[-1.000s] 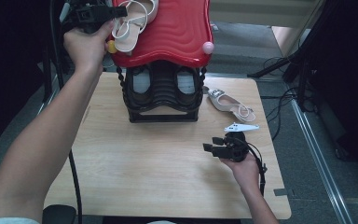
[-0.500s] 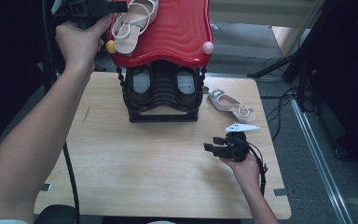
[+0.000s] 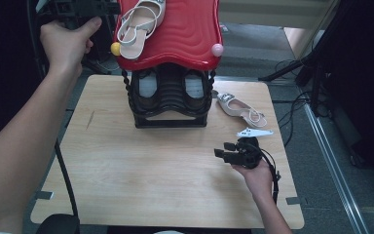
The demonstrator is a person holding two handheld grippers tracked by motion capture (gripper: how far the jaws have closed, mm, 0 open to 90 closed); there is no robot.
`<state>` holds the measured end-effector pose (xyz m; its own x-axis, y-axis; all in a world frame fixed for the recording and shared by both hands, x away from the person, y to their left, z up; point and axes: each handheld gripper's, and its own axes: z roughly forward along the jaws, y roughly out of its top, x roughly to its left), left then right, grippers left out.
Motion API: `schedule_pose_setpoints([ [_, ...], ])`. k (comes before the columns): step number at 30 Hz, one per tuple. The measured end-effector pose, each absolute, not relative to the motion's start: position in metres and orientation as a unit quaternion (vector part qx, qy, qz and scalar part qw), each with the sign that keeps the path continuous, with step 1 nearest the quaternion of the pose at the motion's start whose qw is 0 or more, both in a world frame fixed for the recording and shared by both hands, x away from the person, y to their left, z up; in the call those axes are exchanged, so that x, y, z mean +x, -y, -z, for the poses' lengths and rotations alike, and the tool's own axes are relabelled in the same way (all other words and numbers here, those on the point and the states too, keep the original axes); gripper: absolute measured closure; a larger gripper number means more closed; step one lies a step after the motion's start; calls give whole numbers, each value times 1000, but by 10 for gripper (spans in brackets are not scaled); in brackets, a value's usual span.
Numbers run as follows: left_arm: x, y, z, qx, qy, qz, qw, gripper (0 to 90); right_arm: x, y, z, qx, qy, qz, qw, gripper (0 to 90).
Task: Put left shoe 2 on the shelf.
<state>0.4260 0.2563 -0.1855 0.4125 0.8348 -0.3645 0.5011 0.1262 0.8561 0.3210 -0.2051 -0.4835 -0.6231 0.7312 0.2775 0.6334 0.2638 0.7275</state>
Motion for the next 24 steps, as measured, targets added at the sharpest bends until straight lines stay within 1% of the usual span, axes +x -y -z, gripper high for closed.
schedule_pose_setpoints([
  [5, 424, -270, 194, 638, -525, -155, 542, 520, 321, 204, 484, 430, -794, -426, 56, 467],
  [6, 423, -275, 198, 634, -526, -164, 542, 519, 321, 204, 484, 430, -794, -426, 55, 467],
  [12, 423, -288, 214, 630, -535, -154, 541, 511, 321, 205, 484, 433, -793, -426, 55, 467],
  [14, 423, -294, 223, 625, -539, -148, 544, 505, 321, 205, 484, 432, -792, -427, 56, 467],
  [17, 422, -298, 237, 630, -543, -156, 533, 502, 321, 206, 483, 434, -791, -427, 56, 470],
  [24, 424, -310, 273, 621, -555, -135, 536, 495, 322, 207, 483, 434, -791, -427, 56, 472],
])
